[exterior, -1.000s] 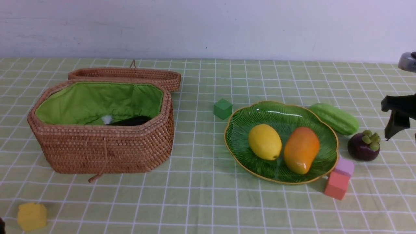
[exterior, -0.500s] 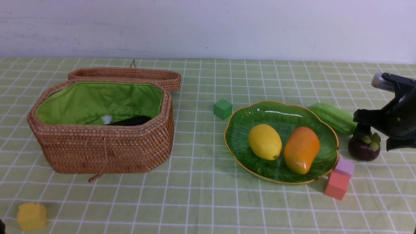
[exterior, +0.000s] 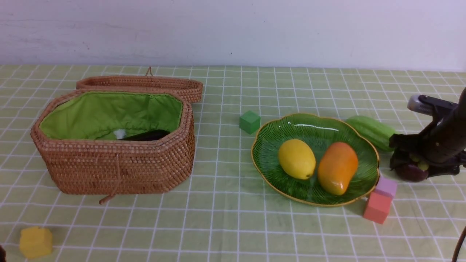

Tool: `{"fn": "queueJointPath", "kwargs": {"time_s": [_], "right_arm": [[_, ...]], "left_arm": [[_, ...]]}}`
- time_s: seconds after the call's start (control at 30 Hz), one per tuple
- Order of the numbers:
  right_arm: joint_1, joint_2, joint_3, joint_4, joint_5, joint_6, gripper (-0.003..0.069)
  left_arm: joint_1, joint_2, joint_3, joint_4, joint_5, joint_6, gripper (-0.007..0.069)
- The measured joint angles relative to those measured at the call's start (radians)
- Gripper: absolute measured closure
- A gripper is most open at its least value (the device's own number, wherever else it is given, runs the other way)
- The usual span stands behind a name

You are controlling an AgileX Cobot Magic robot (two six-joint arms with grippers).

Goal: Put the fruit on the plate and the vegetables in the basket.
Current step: Use the right arm to grab a mangosteen and put it into the right plate

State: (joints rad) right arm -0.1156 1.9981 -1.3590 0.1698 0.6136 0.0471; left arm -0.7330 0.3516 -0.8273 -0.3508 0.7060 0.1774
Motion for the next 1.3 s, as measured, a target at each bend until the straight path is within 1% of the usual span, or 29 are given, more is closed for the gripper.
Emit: {"fn": "queueJointPath", "kwargs": {"time_s": [0.17, 0.3, 0.37, 0.4, 0.5, 0.57, 0.67, 0.83, 0.87, 0.97, 1.03, 1.13, 1.23, 1.3], "right_arm": [[0.000, -0.065, -0.009, 0.006, 0.100, -0.010, 0.0067], [0.021, -0.174, -0.020, 0.068, 0.154, -0.004, 0.0067], [0.065, -0.229, -0.021, 0.119, 0.150, -0.047, 0.0067], [0.111, -0.248, -0.023, 0.156, 0.138, -0.090, 0.0067], [0.202, -0.257, -0.026, 0.207, 0.096, -0.172, 0.0067], [0.267, -0.234, -0.026, 0.219, 0.024, -0.214, 0.0067], [0.302, -0.189, -0.026, 0.219, -0.063, -0.238, 0.0067], [0.309, -0.126, -0.026, 0.217, -0.154, -0.247, 0.0067], [0.309, -0.119, -0.026, 0.216, -0.164, -0.247, 0.0055], [0.309, -0.113, -0.026, 0.213, -0.176, -0.249, -0.0010], [0.309, -0.114, -0.026, 0.211, -0.176, -0.250, -0.0020], [0.309, -0.121, -0.026, 0.210, -0.167, -0.250, -0.0017], [0.309, -0.156, -0.026, 0.195, -0.138, -0.251, 0.0006], [0.305, -0.199, -0.026, 0.162, -0.127, -0.251, 0.0034]], "left_arm": [[0.000, 0.000, 0.000, 0.001, 0.000, 0.000, 0.0562], [0.000, 0.000, 0.000, 0.034, 0.001, 0.000, 0.0562], [0.000, 0.000, 0.000, 0.078, -0.004, 0.000, 0.0562], [0.000, 0.000, 0.000, 0.107, -0.013, -0.008, 0.0561], [0.000, 0.000, 0.000, 0.164, -0.046, -0.050, 0.0561], [0.000, 0.000, 0.000, 0.213, -0.076, -0.108, 0.0560], [0.000, 0.000, 0.000, 0.249, -0.091, -0.162, 0.0559], [0.000, 0.000, 0.000, 0.263, -0.089, -0.198, 0.0554], [0.000, 0.000, 0.000, 0.263, -0.088, -0.201, 0.0554], [0.000, 0.000, 0.000, 0.264, -0.083, -0.203, 0.0554], [0.000, 0.000, 0.000, 0.264, -0.081, -0.204, 0.0554], [0.000, 0.000, 0.000, 0.263, -0.081, -0.204, 0.0554], [0.000, 0.000, 0.000, 0.260, -0.081, -0.204, 0.0554], [0.000, 0.000, 0.000, 0.260, -0.081, -0.204, 0.0554]]}}
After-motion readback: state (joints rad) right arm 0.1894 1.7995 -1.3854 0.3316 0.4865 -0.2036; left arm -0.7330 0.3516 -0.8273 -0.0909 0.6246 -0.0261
